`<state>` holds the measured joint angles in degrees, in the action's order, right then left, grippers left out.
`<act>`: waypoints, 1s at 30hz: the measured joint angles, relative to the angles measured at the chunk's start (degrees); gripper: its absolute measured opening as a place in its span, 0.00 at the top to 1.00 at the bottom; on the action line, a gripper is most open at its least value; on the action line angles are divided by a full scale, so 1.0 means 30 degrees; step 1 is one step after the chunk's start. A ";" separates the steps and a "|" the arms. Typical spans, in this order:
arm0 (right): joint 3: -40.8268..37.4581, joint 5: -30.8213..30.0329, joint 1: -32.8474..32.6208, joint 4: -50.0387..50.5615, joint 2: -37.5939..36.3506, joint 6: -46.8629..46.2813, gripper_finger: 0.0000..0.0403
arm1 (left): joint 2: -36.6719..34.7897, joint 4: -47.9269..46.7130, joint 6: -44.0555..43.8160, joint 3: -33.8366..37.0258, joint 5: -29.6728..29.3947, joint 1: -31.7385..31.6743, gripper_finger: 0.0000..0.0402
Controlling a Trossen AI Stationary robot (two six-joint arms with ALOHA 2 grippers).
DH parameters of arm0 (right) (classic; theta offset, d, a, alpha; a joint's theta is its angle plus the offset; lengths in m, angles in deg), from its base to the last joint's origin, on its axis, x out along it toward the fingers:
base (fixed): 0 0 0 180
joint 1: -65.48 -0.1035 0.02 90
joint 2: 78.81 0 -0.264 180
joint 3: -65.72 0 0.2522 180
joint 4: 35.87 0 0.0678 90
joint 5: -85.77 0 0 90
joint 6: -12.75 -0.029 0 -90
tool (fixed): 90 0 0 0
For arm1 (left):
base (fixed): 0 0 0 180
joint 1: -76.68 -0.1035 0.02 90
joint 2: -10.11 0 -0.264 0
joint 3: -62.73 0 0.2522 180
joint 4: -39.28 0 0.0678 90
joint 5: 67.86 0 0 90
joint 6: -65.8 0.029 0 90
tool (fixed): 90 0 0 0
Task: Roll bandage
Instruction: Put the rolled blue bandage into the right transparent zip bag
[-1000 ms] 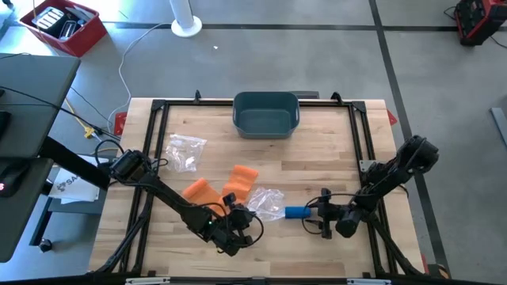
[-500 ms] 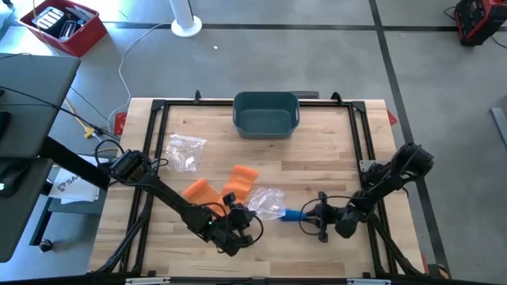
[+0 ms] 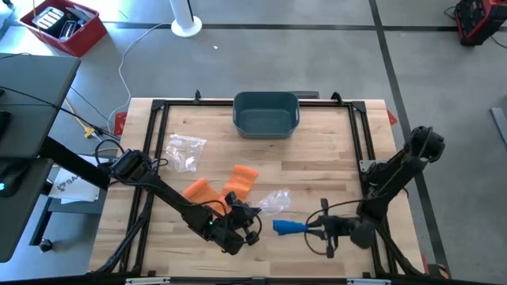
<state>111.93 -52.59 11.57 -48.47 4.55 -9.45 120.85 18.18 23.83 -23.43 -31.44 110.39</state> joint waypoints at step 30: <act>1.0090 0.2382 0.2748 2.1392 0.2333 -0.5949 0.97 | 0.3322 -1.0023 -0.3425 -0.7038 -0.0888 -0.0568 1.00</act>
<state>142.20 -45.45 19.81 15.71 11.55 -27.29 130.82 -11.89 13.55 -44.55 -34.10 108.69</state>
